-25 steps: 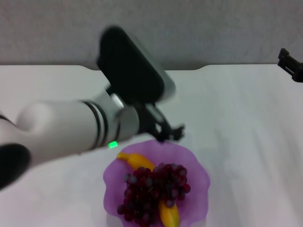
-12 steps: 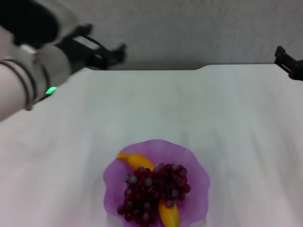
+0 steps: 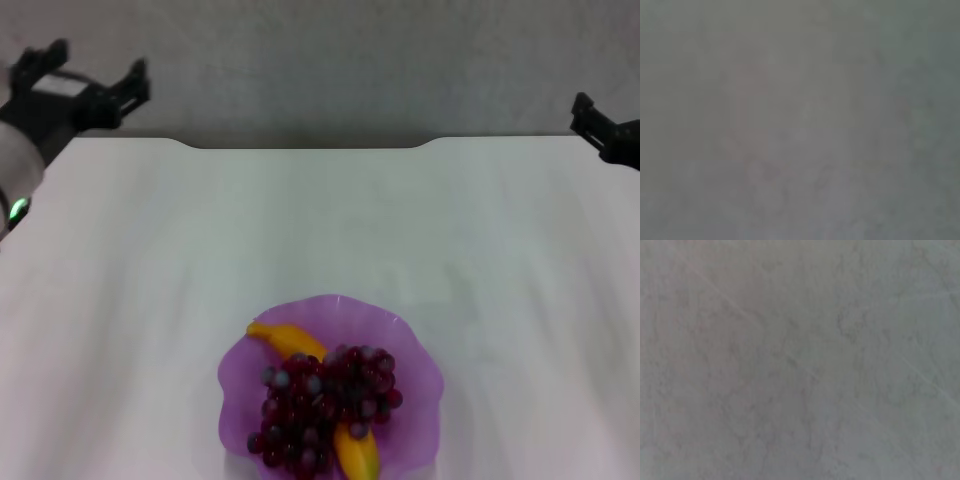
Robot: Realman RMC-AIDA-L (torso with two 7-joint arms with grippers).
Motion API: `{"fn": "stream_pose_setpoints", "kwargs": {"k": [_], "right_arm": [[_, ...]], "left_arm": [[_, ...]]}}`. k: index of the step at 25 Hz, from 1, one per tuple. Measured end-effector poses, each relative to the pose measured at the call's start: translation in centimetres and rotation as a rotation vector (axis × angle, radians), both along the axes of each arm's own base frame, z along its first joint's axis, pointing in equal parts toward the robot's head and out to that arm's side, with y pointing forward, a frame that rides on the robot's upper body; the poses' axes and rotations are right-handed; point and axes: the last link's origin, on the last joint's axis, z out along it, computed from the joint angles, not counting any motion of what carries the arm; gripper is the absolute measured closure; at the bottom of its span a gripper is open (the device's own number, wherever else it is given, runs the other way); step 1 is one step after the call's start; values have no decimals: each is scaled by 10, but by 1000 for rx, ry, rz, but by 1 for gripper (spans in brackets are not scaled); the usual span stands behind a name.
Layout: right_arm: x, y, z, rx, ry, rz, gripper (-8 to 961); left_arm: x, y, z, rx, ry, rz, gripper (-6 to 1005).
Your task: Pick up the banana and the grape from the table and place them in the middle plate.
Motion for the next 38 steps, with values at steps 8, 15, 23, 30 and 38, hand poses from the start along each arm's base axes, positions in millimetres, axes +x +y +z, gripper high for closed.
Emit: {"fn": "stream_pose_setpoints", "kwargs": {"k": [8, 15, 23, 30, 38], "right_arm": [[12, 8, -11, 5, 9, 14, 73], [26, 7, -14, 29, 13, 20, 73], [32, 5, -16, 34, 10, 24, 73], [33, 4, -17, 31, 9, 23, 73], [33, 4, -17, 32, 9, 22, 73]], "left_arm": [[-44, 5, -1, 49, -82, 77, 96], [-63, 5, -10, 38, -107, 103, 96], [-80, 2, -15, 12, -159, 75, 96], [-79, 1, -18, 6, -134, 63, 96], [-80, 0, -17, 12, -136, 66, 96]]}}
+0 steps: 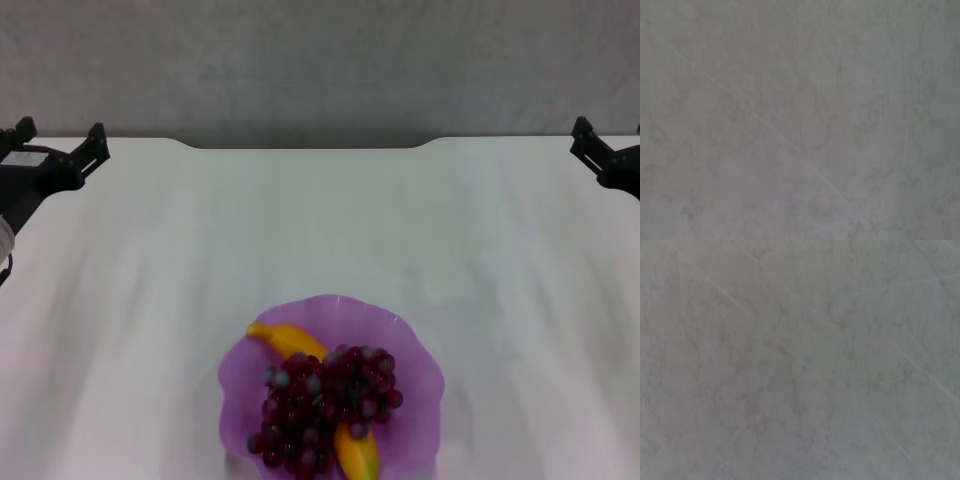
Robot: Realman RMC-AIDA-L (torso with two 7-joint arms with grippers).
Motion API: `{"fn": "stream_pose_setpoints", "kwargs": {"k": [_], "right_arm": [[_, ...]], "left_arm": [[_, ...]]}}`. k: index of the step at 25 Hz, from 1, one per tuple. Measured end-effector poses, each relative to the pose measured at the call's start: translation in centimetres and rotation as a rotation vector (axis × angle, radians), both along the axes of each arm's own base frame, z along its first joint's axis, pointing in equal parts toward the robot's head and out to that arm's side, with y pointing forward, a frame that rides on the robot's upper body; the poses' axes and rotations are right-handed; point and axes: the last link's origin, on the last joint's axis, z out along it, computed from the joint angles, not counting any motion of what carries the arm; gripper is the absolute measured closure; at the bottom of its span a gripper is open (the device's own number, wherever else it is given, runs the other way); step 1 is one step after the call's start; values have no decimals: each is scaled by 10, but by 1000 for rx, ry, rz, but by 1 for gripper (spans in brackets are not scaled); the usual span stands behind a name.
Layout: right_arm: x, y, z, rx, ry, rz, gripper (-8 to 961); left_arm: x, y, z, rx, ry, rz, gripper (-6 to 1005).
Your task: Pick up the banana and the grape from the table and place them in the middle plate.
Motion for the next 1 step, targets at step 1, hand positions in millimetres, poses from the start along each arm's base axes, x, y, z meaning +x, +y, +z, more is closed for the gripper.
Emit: {"fn": "stream_pose_setpoints", "kwargs": {"k": [1], "right_arm": [[0, 0, 0, 0, 0, 0, 73]], "left_arm": [[0, 0, 0, 1, -1, 0, 96]]}}
